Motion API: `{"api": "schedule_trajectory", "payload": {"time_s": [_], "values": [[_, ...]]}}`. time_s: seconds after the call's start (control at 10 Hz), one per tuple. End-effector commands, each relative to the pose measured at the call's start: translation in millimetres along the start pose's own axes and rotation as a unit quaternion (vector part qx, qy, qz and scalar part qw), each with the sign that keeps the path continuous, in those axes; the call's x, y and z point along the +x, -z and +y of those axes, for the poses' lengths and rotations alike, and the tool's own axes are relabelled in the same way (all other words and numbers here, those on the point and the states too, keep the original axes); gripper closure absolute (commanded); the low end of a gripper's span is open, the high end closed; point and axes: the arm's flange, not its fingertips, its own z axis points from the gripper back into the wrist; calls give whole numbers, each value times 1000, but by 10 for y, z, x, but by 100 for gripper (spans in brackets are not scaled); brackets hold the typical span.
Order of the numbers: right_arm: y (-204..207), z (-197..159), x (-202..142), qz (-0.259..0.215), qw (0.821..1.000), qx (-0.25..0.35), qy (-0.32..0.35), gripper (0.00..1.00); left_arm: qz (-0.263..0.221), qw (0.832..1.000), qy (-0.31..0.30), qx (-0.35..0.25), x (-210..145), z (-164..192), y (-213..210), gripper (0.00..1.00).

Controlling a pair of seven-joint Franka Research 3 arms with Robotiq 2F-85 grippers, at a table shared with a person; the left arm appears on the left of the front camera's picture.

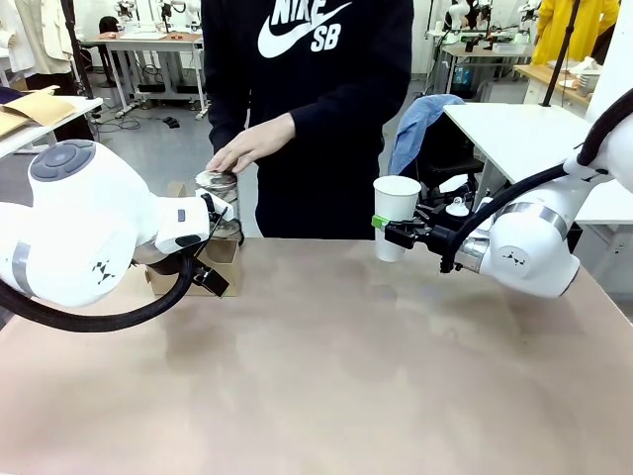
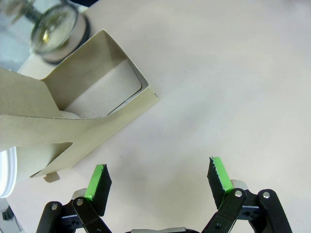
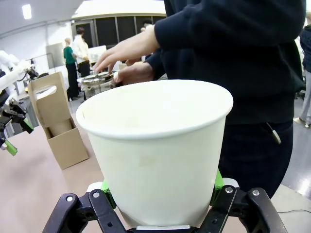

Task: Pour a drink into a cup and package it in a carrier.
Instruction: When a person places the Paper Cup Lid on the 600 ml Paper Cup , lift the 600 ml Paper Cup.

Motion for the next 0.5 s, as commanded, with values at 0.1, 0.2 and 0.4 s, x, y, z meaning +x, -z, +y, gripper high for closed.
{"api": "schedule_trajectory", "payload": {"time_s": [0.1,0.2,0.4], "values": [[23,33,50,-9,1000,-6,3,19,-1,1000,-1,-1,-1,7,-8,0],[23,33,50,-9,1000,-6,3,19,-1,1000,-1,-1,-1,7,-8,0],[23,33,50,-9,1000,-6,3,19,-1,1000,-1,-1,-1,7,-8,0]]}}
